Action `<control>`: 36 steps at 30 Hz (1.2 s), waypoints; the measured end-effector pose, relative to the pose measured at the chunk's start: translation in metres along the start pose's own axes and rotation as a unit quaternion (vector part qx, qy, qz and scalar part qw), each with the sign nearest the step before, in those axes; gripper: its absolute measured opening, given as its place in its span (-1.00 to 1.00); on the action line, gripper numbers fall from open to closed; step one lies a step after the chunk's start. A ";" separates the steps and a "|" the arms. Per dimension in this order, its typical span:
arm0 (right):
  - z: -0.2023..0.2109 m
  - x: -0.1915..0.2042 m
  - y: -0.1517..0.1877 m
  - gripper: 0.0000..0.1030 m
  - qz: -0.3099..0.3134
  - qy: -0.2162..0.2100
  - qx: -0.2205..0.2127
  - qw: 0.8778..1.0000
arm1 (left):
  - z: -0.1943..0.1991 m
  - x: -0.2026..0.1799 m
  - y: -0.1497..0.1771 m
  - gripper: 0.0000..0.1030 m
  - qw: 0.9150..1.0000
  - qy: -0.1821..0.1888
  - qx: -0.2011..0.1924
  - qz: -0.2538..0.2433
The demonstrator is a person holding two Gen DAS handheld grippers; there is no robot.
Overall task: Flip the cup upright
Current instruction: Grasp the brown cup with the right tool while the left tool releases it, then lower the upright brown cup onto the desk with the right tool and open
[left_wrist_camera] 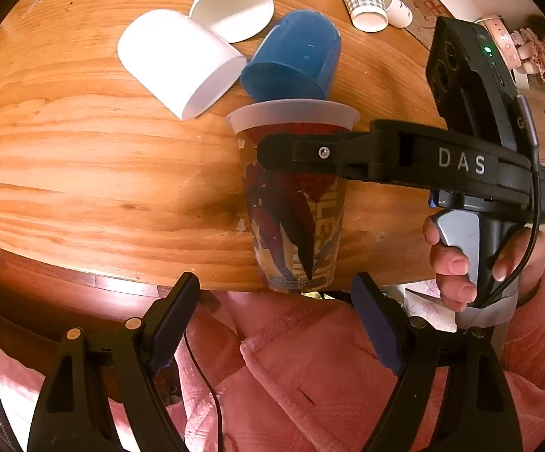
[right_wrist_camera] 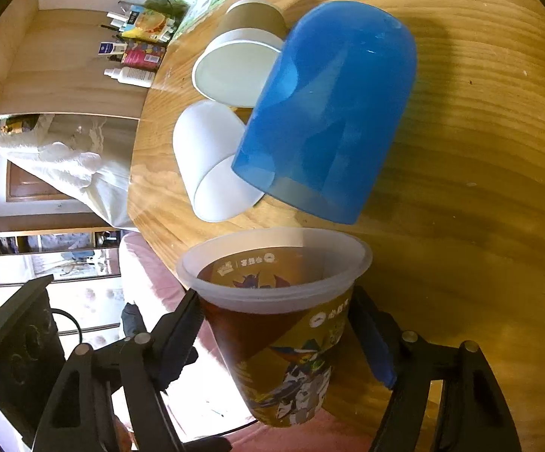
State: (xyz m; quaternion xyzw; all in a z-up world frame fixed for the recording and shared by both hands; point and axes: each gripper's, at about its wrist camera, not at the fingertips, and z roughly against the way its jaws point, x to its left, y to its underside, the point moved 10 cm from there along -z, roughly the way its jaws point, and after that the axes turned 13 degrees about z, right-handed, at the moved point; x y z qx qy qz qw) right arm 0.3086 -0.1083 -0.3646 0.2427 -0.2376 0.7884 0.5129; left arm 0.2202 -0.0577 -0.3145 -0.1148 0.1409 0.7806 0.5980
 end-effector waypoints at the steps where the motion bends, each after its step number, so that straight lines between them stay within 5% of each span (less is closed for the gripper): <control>1: 0.000 0.001 0.000 0.49 0.003 0.006 -0.004 1.000 | 0.000 0.000 0.000 0.65 1.000 0.001 0.000 -0.001; 11: 0.014 0.014 0.005 0.47 0.026 0.049 -0.066 0.996 | 0.008 -0.002 0.000 0.65 0.998 -0.004 -0.041 -0.041; 20: 0.043 0.032 0.017 0.47 0.045 0.101 -0.165 0.980 | 0.032 -0.006 0.008 0.65 0.989 0.008 -0.103 -0.110; 28: 0.066 0.051 0.026 0.47 0.081 0.168 -0.265 0.946 | 0.047 0.001 0.021 0.65 0.976 0.019 -0.148 -0.159; 36: 0.082 0.057 0.036 0.47 0.102 0.250 -0.359 0.893 | 0.045 0.016 0.028 0.65 0.973 0.015 -0.159 -0.166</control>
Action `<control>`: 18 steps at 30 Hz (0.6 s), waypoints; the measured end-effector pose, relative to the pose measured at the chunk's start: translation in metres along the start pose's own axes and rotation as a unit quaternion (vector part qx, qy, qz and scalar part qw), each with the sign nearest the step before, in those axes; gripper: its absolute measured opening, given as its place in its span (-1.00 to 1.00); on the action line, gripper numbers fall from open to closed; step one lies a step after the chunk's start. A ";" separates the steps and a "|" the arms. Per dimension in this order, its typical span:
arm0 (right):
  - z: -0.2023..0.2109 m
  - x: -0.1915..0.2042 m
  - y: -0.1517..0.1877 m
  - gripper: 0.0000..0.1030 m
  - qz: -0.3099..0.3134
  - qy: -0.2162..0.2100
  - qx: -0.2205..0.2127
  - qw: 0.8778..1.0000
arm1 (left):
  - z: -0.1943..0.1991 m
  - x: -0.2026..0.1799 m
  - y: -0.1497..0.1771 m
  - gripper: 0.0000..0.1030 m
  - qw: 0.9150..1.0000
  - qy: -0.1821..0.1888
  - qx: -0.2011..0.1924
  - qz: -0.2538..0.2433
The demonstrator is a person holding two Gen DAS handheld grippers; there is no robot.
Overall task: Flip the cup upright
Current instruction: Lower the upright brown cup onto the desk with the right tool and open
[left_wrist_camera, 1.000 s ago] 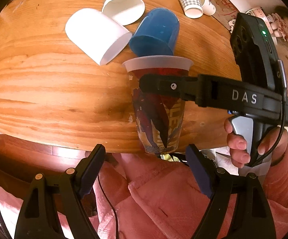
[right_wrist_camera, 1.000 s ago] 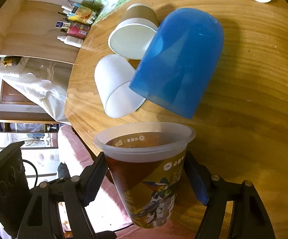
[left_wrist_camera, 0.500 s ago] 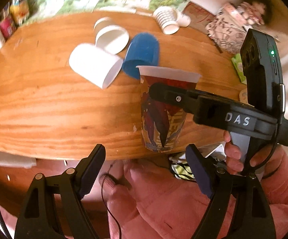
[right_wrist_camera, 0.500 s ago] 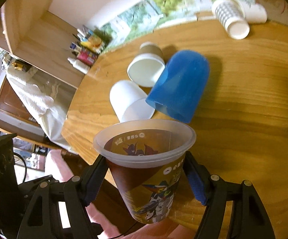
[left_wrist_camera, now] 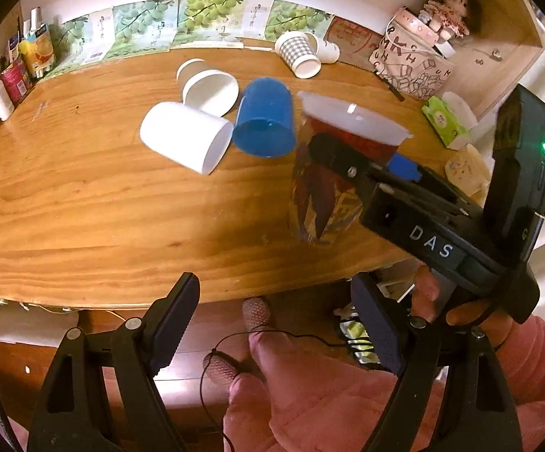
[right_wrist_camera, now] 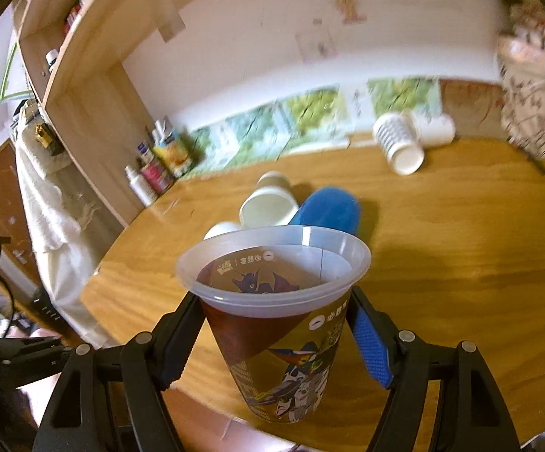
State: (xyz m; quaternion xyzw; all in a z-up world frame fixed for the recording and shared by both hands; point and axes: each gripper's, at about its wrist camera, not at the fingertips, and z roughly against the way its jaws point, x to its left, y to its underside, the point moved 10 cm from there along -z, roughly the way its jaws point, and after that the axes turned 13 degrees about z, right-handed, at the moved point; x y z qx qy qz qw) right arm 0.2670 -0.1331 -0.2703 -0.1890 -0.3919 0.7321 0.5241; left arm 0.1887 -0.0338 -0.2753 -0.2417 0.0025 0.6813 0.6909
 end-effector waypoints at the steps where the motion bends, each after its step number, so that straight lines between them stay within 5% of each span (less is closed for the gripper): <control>1: 0.002 -0.001 0.000 0.47 0.003 0.009 -0.011 1.000 | 0.000 0.002 0.002 0.65 1.000 -0.002 -0.001 -0.004; 11: -0.001 -0.011 0.007 0.47 0.029 0.120 -0.094 0.988 | 0.018 0.009 0.007 0.65 0.998 -0.016 -0.041 -0.038; 18: -0.002 -0.010 0.012 0.47 0.053 0.156 -0.123 0.979 | 0.030 0.007 -0.002 0.65 0.996 -0.012 -0.063 -0.054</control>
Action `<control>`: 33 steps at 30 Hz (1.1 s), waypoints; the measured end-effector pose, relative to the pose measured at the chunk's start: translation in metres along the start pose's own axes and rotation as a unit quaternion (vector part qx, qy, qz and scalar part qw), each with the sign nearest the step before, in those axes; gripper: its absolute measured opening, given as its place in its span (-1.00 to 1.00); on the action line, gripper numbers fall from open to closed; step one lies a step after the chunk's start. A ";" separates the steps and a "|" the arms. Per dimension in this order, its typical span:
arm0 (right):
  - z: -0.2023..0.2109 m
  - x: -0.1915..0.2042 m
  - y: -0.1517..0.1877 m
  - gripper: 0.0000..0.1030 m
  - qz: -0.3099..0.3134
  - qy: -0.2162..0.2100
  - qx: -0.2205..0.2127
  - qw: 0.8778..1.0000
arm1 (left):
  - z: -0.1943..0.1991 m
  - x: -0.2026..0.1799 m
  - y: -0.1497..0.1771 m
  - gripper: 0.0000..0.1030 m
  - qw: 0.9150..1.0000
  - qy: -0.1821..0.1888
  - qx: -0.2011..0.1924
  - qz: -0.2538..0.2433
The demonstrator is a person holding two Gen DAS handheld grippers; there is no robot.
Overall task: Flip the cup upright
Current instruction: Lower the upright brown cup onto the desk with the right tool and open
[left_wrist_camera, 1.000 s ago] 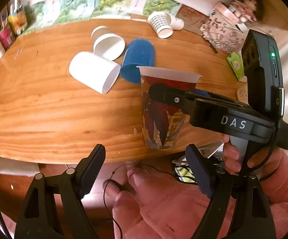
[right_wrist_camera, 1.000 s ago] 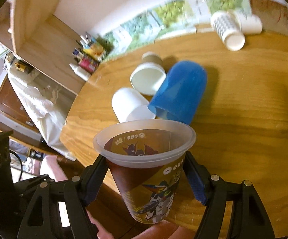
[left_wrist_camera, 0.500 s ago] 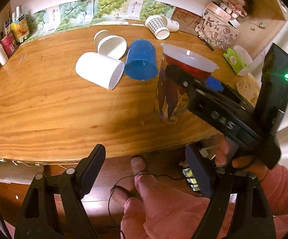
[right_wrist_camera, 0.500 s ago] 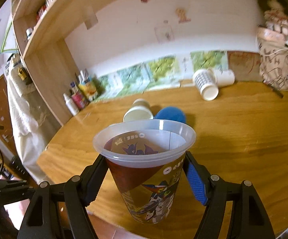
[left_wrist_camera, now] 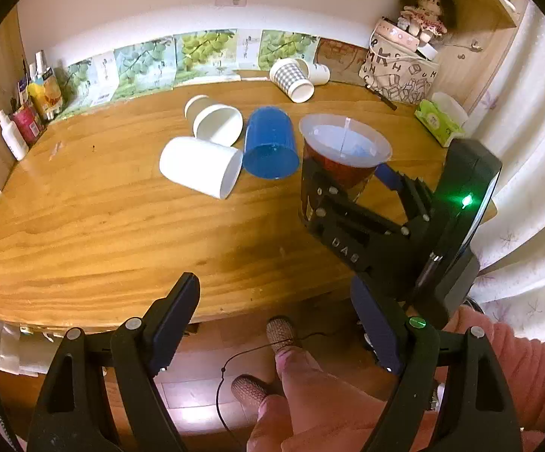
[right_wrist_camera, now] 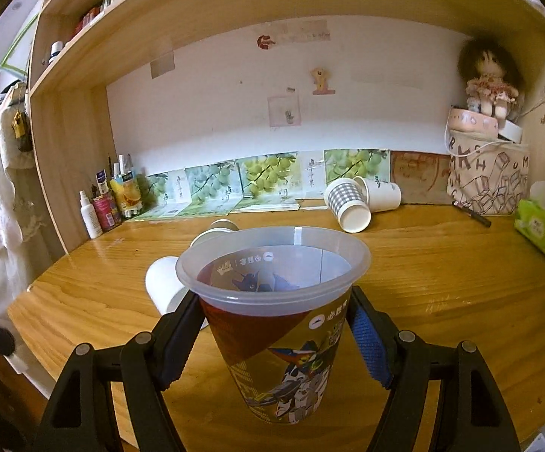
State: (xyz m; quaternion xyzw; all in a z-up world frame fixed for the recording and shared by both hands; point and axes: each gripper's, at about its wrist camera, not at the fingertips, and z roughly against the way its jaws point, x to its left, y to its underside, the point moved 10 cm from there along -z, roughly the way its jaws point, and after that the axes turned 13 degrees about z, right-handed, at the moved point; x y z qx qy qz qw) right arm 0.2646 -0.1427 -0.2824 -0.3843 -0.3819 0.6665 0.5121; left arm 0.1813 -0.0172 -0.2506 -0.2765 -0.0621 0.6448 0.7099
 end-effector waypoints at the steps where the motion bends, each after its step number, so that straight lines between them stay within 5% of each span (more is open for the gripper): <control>1: 0.000 0.000 0.001 0.47 0.000 0.004 -0.003 1.000 | 0.001 0.000 -0.001 0.65 1.000 0.000 -0.002 -0.001; 19: 0.004 0.013 0.010 0.49 0.021 0.050 -0.009 0.998 | 0.007 0.000 0.001 0.65 1.000 0.013 -0.004 -0.023; 33: 0.012 0.020 0.031 0.58 0.014 0.055 0.043 0.997 | 0.011 0.005 0.004 0.65 0.999 0.024 -0.005 -0.045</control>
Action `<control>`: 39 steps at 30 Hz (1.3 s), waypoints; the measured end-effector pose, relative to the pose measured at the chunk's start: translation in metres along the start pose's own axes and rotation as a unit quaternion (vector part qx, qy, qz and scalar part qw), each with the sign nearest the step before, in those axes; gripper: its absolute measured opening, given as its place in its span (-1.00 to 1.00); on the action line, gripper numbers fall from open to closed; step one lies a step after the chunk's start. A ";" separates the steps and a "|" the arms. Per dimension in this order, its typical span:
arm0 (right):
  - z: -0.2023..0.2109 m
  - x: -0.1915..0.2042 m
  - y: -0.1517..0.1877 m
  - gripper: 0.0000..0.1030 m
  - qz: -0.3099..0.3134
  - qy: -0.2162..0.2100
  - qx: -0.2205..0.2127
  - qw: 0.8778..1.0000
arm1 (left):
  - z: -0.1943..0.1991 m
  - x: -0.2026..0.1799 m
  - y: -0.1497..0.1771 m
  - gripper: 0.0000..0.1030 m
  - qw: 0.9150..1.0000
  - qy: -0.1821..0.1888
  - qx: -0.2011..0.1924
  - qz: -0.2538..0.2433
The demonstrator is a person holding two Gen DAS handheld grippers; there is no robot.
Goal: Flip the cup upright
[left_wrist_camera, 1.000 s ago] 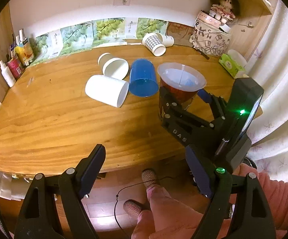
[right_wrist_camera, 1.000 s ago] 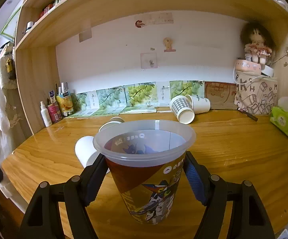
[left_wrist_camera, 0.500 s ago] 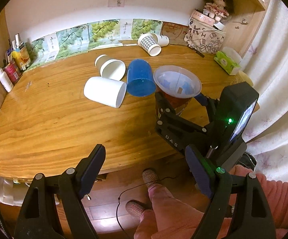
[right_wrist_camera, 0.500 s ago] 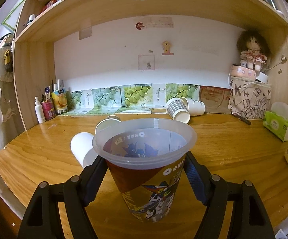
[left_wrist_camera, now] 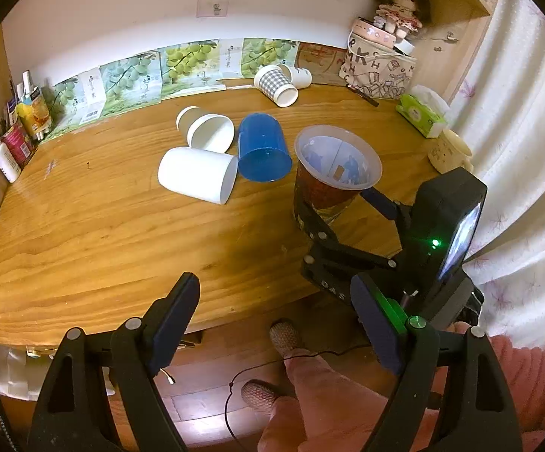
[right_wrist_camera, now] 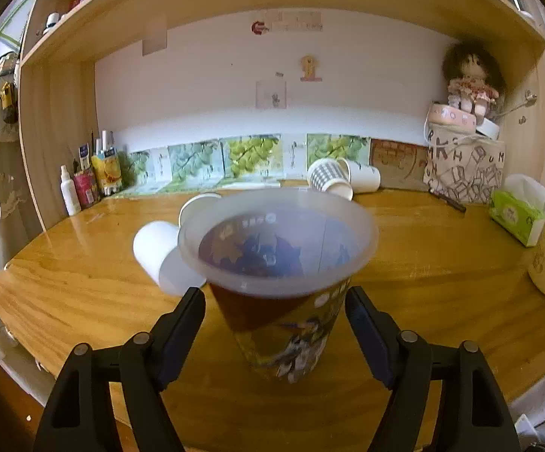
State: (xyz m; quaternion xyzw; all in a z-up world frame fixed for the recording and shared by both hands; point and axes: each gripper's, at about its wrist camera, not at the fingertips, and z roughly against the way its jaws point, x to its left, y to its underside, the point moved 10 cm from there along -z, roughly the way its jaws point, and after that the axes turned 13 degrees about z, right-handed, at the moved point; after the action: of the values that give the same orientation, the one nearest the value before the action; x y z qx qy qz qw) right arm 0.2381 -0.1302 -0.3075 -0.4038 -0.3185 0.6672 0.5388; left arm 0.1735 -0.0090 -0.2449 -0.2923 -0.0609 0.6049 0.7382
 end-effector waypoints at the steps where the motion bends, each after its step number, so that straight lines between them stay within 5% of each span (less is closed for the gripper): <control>1: 0.002 0.001 0.003 0.59 0.001 0.001 0.007 1.000 | 0.001 0.001 0.000 0.65 1.000 -0.003 -0.002 -0.005; 11: 0.042 -0.005 0.027 0.59 -0.020 -0.020 0.085 0.996 | 0.012 0.014 -0.002 0.65 0.999 -0.027 -0.004 0.020; 18: 0.088 -0.030 -0.004 0.60 -0.069 -0.034 0.120 0.990 | 0.030 0.017 -0.008 0.65 0.997 -0.060 -0.021 0.040; 39: 0.195 -0.049 -0.105 0.61 -0.050 -0.094 0.083 0.991 | 0.140 -0.023 -0.032 0.71 0.974 -0.102 -0.159 0.122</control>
State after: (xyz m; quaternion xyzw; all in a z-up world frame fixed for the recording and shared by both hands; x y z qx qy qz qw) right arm 0.1189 -0.1530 -0.1161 -0.2769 -0.3310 0.6988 0.5705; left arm 0.1328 0.0162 -0.1079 -0.3479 -0.1945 0.6998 0.5928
